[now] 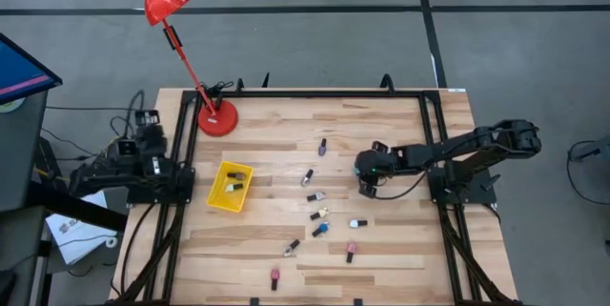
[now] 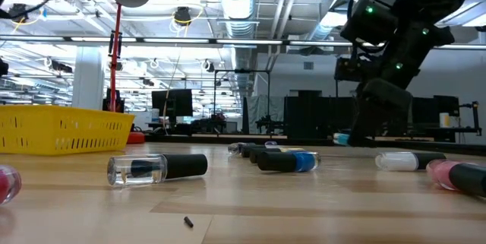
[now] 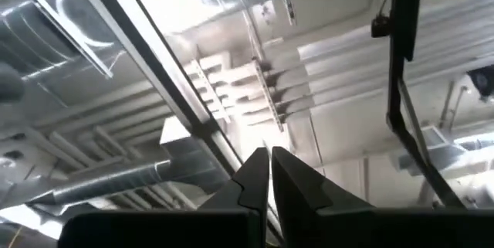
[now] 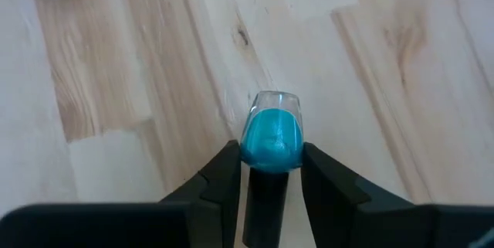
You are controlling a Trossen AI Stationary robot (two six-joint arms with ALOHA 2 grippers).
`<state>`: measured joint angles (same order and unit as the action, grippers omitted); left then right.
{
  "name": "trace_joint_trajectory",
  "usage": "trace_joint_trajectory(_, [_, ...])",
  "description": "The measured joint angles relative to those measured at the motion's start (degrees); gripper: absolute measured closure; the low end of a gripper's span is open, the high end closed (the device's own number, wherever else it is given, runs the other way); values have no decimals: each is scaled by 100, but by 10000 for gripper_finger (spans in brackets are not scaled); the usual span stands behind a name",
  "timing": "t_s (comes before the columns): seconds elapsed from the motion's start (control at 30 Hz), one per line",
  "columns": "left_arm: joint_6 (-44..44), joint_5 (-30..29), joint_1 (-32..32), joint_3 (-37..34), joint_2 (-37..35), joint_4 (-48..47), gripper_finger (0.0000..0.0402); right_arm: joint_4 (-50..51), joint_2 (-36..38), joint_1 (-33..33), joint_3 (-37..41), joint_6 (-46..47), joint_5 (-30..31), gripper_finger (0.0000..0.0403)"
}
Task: Pick & Place Nail Polish
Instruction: Put the light blue nail polish bottle into the yellow basket
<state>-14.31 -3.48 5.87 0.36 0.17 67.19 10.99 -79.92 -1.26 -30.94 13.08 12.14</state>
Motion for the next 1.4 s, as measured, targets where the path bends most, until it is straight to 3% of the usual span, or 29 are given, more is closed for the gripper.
trace_joint_trajectory(0.33, [-1,0,55,-5,-9,28,387,-178,4,0,-477,-422,22,301])
trace_joint_trajectory(0.63, [0,6,55,-5,-13,34,387,-1000,-327,0,-1524,-1010,40,301])
trace_joint_trajectory(0.97, [0,23,57,-5,-16,35,387,-1468,-2451,183,-3946,-2059,-34,301])
trace_joint_trajectory(1.23, [0,30,59,-5,-16,32,387,-1500,-4335,286,-6402,-2498,-866,301])
trace_joint_trajectory(1.4, [-1,29,59,-5,-16,34,387,-1480,-5380,306,-7691,-2529,-956,301])
